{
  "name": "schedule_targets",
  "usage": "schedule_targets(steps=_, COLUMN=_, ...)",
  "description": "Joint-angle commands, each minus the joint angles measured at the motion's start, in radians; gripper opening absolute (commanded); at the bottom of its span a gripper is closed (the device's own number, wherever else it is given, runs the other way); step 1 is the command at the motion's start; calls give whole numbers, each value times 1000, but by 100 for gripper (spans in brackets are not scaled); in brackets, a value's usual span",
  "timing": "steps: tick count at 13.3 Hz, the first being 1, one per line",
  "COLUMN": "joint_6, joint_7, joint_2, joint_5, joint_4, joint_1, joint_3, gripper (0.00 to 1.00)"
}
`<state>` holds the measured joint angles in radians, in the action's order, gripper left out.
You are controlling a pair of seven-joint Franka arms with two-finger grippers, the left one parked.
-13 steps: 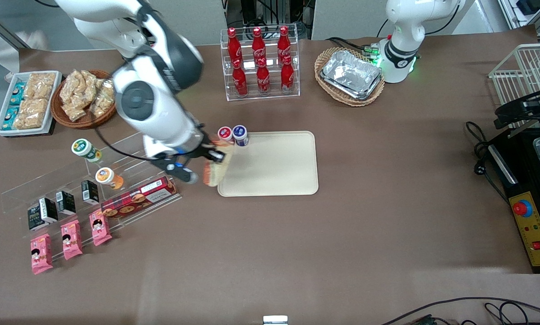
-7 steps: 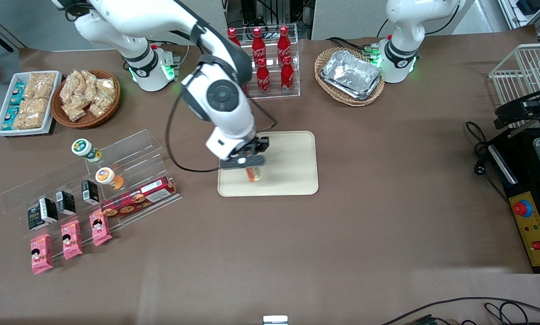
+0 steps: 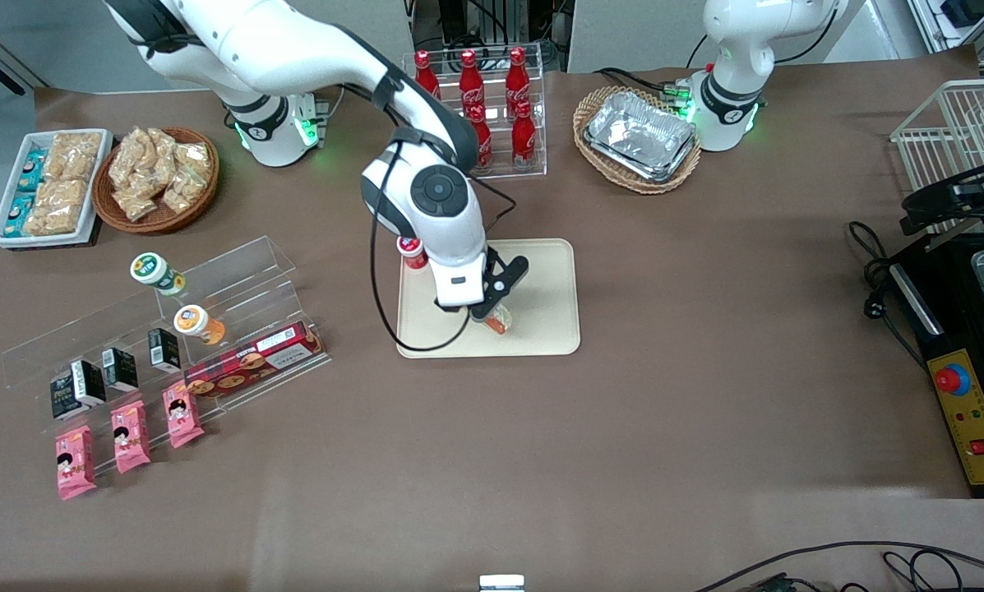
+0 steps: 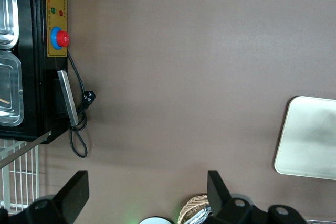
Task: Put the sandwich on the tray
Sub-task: 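Lower the sandwich onto the cream tray and open the right gripper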
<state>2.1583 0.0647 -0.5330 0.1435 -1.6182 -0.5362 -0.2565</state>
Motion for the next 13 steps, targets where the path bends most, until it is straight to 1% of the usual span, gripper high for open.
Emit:
schedule_targets(steps=1, joint_6=96, joint_7=89, joint_2=-90, joint_5=110, joint_4=26, joint_1=-8, joint_3=-4, gripper=39)
schedule_targets(steps=5, joint_6=166, joint_7=128, joint_2=-136, joint_5=159, joint_4=23, joint_1=-27, joint_3=-4, gripper=40)
schedule_targets(steps=8, joint_6=169, joint_7=144, joint_2=-159, joint_5=163, joint_4=24, joint_1=-42, joint_3=-4, gripper=41)
schedule_targets(steps=13, joint_6=196, joint_7=133, joint_2=-180, joint_5=157, joint_4=24, joint_1=-42, joint_3=-3, gripper=51)
